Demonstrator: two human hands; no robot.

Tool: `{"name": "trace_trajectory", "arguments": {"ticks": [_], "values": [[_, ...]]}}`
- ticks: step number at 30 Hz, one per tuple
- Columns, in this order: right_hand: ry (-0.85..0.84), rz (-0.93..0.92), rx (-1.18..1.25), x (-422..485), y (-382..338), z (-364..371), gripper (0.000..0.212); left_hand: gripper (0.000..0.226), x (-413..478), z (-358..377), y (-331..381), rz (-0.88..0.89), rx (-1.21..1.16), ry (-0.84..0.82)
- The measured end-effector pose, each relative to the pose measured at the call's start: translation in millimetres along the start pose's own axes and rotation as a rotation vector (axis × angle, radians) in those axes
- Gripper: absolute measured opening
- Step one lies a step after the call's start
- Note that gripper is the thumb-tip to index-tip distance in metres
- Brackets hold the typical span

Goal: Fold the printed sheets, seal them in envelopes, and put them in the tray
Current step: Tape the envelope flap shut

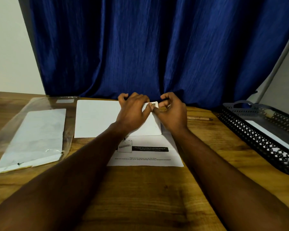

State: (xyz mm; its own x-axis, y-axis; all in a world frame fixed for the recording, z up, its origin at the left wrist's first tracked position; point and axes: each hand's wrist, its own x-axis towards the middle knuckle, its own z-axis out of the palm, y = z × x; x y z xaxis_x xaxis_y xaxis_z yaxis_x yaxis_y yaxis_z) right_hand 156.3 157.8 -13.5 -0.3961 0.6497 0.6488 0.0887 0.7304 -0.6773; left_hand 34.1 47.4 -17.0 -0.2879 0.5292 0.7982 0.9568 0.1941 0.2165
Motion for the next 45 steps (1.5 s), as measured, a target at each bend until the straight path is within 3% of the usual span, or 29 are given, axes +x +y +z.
{"name": "trace_trajectory", "arguments": {"ticks": [3,8,12,18,27,34,40,45], "values": [[0.044,0.045,0.002,-0.1,1.4,-2.2,0.053,0.017,0.4,-2.0,-1.4,-0.015,-0.019,0.010],[-0.179,0.202,0.313,1.2,0.7,-3.6,0.028,0.017,-0.6,-1.7,0.6,-0.015,-0.034,-0.006],[-0.234,0.265,0.411,0.9,0.5,-5.6,0.025,0.015,-2.0,-1.8,-0.9,-0.011,-0.034,-0.022],[-0.317,0.249,0.405,2.3,1.9,-8.7,0.021,0.011,-3.0,-3.9,-1.6,-0.010,-0.050,-0.053],[-0.355,0.370,0.483,2.5,1.1,-9.3,0.022,0.054,-1.6,-11.1,4.3,-0.113,-0.150,-0.107],[-0.402,0.301,0.414,4.3,10.7,-12.2,0.023,0.056,-2.6,-10.1,3.4,-0.177,-0.240,-0.191],[-0.422,0.399,0.489,3.1,15.1,-9.2,0.021,0.053,-4.9,-10.9,5.5,-0.230,-0.290,-0.222],[-0.398,0.375,0.454,2.9,13.0,-8.0,0.023,0.052,-3.7,-12.8,8.0,-0.287,-0.318,-0.245]]}}
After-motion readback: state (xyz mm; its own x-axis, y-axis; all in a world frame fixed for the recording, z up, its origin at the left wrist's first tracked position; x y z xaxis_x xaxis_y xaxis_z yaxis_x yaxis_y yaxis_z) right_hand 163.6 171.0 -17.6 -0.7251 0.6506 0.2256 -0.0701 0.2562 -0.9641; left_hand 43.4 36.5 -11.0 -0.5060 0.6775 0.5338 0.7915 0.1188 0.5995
